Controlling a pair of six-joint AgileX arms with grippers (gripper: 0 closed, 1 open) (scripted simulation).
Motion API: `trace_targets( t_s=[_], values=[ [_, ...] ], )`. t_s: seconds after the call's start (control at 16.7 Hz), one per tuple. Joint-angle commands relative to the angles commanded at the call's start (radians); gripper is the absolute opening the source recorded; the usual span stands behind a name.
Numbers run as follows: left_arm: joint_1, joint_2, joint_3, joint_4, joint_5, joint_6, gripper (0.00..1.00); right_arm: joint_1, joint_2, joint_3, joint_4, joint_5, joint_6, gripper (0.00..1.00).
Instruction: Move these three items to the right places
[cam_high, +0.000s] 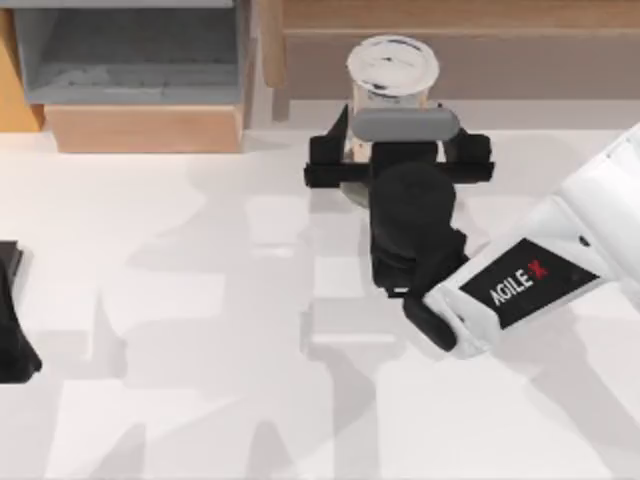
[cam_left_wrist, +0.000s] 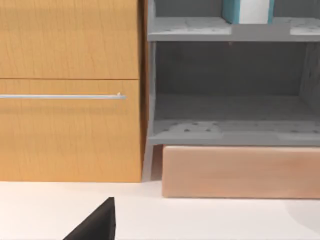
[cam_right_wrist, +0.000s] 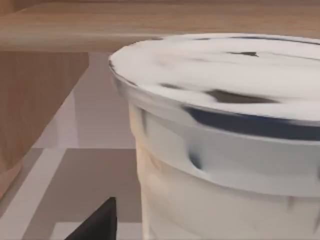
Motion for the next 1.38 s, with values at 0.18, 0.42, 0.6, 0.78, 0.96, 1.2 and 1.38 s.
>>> trace_targets(
  t_s=[0.18, 0.42, 0.6, 0.78, 0.96, 1.2, 1.38],
  values=[
    [0.000, 0.000, 0.000, 0.000, 0.000, 0.000, 1.00, 0.010, -0.068, -0.023, -0.044, 0.009, 0.001, 1.00],
    [0.000, 0.000, 0.000, 0.000, 0.000, 0.000, 1.00, 0.024, -0.166, -0.054, -0.103, 0.023, 0.002, 1.00],
    [0.000, 0.000, 0.000, 0.000, 0.000, 0.000, 1.00, 0.032, -0.190, -0.067, -0.124, 0.030, 0.003, 1.00],
    [0.000, 0.000, 0.000, 0.000, 0.000, 0.000, 1.00, 0.026, -0.187, -0.062, -0.120, 0.029, 0.003, 1.00],
    [0.000, 0.000, 0.000, 0.000, 0.000, 0.000, 1.00, 0.010, -0.241, -0.050, -0.182, 0.011, 0.001, 1.00],
    [0.000, 0.000, 0.000, 0.000, 0.000, 0.000, 1.00, -0.084, -0.393, -0.027, -0.411, -0.048, -0.022, 1.00],
    [0.000, 0.000, 0.000, 0.000, 0.000, 0.000, 1.00, -0.201, -0.530, -0.019, -0.690, -0.117, -0.065, 1.00]
  ],
)
